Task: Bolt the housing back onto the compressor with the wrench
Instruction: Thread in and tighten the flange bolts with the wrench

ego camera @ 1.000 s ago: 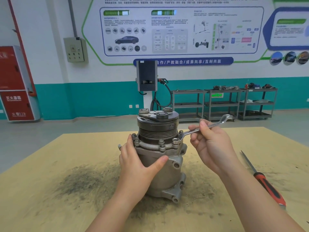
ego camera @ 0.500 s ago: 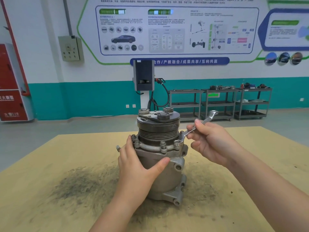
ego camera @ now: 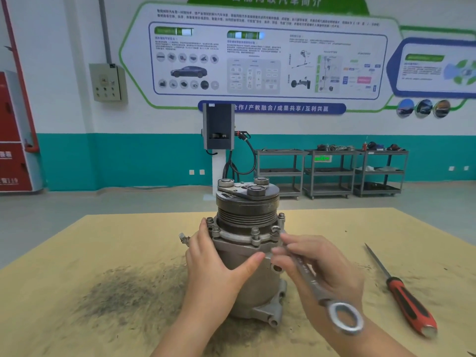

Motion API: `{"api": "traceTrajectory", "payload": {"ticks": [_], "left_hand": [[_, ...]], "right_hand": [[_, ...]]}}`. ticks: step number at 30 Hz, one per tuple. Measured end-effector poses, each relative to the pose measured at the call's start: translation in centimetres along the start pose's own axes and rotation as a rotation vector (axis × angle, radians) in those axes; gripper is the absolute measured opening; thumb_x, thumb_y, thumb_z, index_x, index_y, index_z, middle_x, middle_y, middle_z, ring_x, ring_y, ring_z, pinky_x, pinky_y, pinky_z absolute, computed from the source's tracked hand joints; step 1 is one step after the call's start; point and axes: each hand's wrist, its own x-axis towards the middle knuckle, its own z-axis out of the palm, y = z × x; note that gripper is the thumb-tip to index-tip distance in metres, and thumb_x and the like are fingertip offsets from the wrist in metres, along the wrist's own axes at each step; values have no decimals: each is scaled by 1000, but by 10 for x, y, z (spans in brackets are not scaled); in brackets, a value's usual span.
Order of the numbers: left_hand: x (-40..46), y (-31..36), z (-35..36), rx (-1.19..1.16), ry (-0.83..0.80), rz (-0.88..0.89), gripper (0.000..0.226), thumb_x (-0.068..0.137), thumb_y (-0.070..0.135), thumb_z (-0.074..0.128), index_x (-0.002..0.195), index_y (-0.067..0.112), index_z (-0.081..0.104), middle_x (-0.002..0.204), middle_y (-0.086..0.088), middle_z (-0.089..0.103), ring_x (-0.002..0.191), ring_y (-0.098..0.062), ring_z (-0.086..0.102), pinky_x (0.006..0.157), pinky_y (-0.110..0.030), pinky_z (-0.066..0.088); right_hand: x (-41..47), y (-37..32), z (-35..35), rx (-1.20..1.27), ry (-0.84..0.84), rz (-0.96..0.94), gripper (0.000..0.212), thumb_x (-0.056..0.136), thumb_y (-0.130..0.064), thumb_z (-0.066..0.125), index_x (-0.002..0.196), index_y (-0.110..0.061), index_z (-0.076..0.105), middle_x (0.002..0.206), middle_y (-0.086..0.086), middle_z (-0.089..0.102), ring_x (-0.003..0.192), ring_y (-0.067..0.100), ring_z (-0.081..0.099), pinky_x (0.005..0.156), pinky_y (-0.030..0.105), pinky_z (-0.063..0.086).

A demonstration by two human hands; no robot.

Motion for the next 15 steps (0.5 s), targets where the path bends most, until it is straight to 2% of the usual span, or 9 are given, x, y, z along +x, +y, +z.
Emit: {"api": "traceTrajectory", "payload": {"ticks": [3, 5, 7, 9, 11, 12, 14, 15], "left_hand": [[1, 2, 1, 13, 6, -15, 145, 36, 106, 41, 156, 31, 7, 147, 13, 24, 138, -8, 20, 114, -39, 29], [1, 3, 2, 5, 3, -22, 151, 32, 109, 34, 156, 27, 9, 146, 10, 26, 137, -10, 22, 113, -38, 29], [2, 4, 2, -18, 8, -22, 152, 33, 107, 38, 157, 23, 12, 148, 7, 27, 136, -9, 21, 111, -33, 25], [5, 4, 4, -36, 30, -24, 140, 43, 91, 55, 157, 19, 16, 149, -1, 29, 135, -12, 22, 103, -28, 23], [7, 3, 6, -37, 55, -36, 122, 53, 66, 64, 156, 18, 20, 147, -9, 34, 135, -24, 29, 99, -30, 25], [6, 2, 7, -39, 59, -36, 119, 53, 62, 64, 155, 19, 22, 145, -9, 36, 134, -27, 32, 100, -32, 27], [4, 0, 7, -41, 61, -19, 122, 49, 72, 59, 153, 19, 25, 140, -4, 40, 130, -23, 37, 103, -32, 32], [3, 0, 6, -30, 63, -19, 127, 46, 78, 58, 153, 19, 24, 139, 0, 39, 131, -20, 36, 106, -34, 33]], "right_hand": [[9, -3, 11, -80, -23, -17, 21, 77, -22, 73, 80, -1, 71, 82, 7, 69, 84, 6, 66, 73, 21, 55], [9, -3, 18, -116, 4, 3, 21, 78, -23, 73, 79, -1, 71, 80, 6, 67, 80, 5, 62, 71, 17, 52], [7, -1, 25, -120, 31, -6, 16, 77, -22, 74, 83, -7, 70, 79, 6, 65, 80, 4, 61, 69, 18, 52], [4, -2, 33, -137, 32, -36, 17, 78, -21, 75, 89, -15, 63, 79, 7, 65, 82, 6, 63, 68, 20, 53], [4, -4, 39, -175, 17, -53, 15, 79, -21, 74, 87, -13, 64, 79, 8, 65, 81, 9, 63, 65, 23, 54], [6, -6, 40, -190, 15, -52, 14, 80, -20, 73, 84, -9, 67, 79, 7, 65, 79, 9, 62, 63, 24, 54], [10, -10, 37, -166, 20, -17, 12, 83, -20, 71, 85, -9, 68, 82, 1, 64, 77, 8, 61, 64, 25, 53], [14, -13, 34, -130, 45, 21, 8, 85, -22, 69, 89, -15, 67, 83, -3, 65, 77, 6, 62, 65, 24, 53]]}}
